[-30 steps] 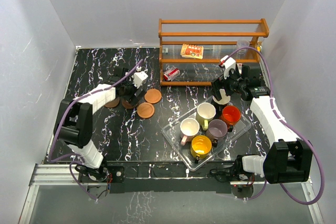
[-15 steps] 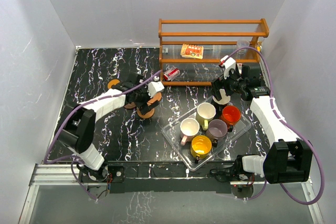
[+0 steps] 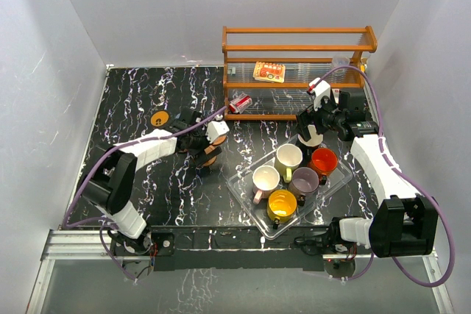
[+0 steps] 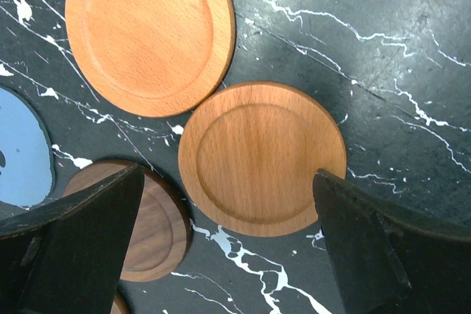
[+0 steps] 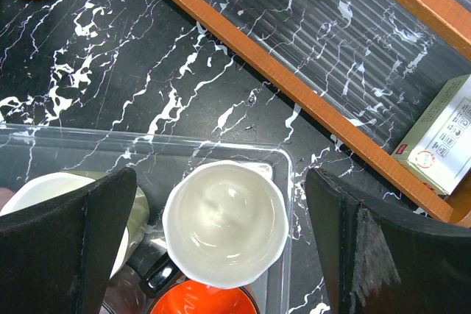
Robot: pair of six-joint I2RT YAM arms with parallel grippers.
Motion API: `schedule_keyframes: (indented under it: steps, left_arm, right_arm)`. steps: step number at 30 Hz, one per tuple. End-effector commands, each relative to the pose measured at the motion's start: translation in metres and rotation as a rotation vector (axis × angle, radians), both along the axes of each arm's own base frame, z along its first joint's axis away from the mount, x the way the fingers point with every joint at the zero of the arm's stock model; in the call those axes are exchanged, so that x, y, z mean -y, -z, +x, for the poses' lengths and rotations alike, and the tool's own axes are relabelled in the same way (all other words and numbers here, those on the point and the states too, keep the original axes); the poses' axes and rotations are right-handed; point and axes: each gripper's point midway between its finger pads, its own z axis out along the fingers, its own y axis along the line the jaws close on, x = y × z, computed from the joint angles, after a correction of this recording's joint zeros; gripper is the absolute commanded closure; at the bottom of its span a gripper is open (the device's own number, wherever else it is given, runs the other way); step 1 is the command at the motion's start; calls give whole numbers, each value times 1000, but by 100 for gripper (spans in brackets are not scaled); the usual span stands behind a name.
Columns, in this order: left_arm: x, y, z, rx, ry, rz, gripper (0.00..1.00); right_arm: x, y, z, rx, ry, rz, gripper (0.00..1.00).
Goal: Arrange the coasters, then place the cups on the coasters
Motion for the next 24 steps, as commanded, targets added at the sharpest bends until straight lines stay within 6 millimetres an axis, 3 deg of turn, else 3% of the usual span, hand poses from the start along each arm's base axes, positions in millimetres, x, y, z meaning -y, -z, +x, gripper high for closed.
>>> schedule_keyframes:
  steps: [1,5,10,24]
  left_arm:
    - [-29,17,-44,-115,2,97,2]
    - [-44,17,-64,-134,-6,128,1]
    - [-69,13,-72,-99,-86,183,1]
    - [-165,12,-59,-73,-386,241,1]
  right_arm:
    - [3,-10,5,52,-1,-12,2]
    - [3,-11,5,53,-1,-12,2]
    - [1,-12,4,58,-5,-9,2]
    - [0,-16,3,64,-11,-2,2]
